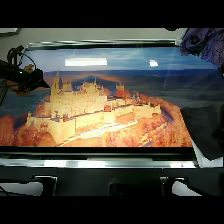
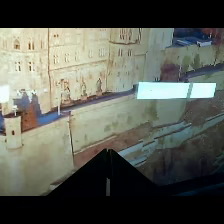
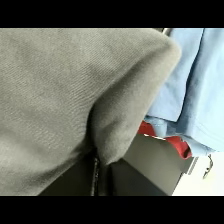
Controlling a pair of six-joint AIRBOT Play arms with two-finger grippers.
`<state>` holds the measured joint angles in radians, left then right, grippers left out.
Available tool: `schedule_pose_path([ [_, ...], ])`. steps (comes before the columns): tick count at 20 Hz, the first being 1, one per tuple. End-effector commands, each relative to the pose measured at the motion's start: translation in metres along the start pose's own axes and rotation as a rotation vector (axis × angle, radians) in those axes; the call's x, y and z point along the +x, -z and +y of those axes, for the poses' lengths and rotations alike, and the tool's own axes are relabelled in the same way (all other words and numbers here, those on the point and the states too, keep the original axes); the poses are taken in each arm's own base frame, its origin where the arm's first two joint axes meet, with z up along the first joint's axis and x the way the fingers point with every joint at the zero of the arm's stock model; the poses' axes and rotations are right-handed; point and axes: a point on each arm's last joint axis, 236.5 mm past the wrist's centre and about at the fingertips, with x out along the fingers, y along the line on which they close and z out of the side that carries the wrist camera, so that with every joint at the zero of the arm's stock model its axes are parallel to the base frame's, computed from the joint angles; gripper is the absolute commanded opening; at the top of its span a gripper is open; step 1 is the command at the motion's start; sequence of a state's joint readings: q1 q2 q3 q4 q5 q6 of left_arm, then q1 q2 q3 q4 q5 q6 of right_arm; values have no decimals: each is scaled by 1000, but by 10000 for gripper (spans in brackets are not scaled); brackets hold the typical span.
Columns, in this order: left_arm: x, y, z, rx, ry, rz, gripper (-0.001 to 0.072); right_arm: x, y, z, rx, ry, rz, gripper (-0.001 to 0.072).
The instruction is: Fold the clothes and pants, and hang the long-sleeved shirts on hangers.
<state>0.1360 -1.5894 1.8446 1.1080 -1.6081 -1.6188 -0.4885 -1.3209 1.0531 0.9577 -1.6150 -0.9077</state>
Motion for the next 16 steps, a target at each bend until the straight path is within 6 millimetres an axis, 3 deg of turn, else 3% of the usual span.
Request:
schedule_pose_path([
  [1, 0, 0, 0, 1, 0, 0, 22, 5, 4, -4, -11, 27, 10, 36],
  [3, 0, 0, 0, 1, 0, 0, 22, 6, 6, -8, -16, 49, 15, 48],
  [6, 0, 0, 0, 1, 0, 0, 23, 6, -3, -19, -46, 97, -25, 296],
  [7, 0, 0, 0, 1, 0, 0, 23, 4, -11, -21, -70, 103, -53, 346],
  [9, 0, 0, 0, 0, 0, 0, 23, -7, -27, -11, -76, 32, -109, 343],
  [10, 0, 0, 0, 0, 0, -1, 22, -19, -37, 5, -71, -62, -144, 342],
  [11, 0, 0, 0, 0, 0, -2, 22, -35, -45, 27, -85, -186, -172, 339],
  [13, -5, 0, -2, 5, -1, -12, 22, -88, -60, 80, -133, -483, -267, 165],
  [15, -16, -2, 0, 23, -32, -50, 22, -164, -62, 133, -244, -727, -436, 149],
  [16, -24, -4, 3, 32, -62, -80, 22, -201, -52, 157, -325, -819, -519, 127],
])
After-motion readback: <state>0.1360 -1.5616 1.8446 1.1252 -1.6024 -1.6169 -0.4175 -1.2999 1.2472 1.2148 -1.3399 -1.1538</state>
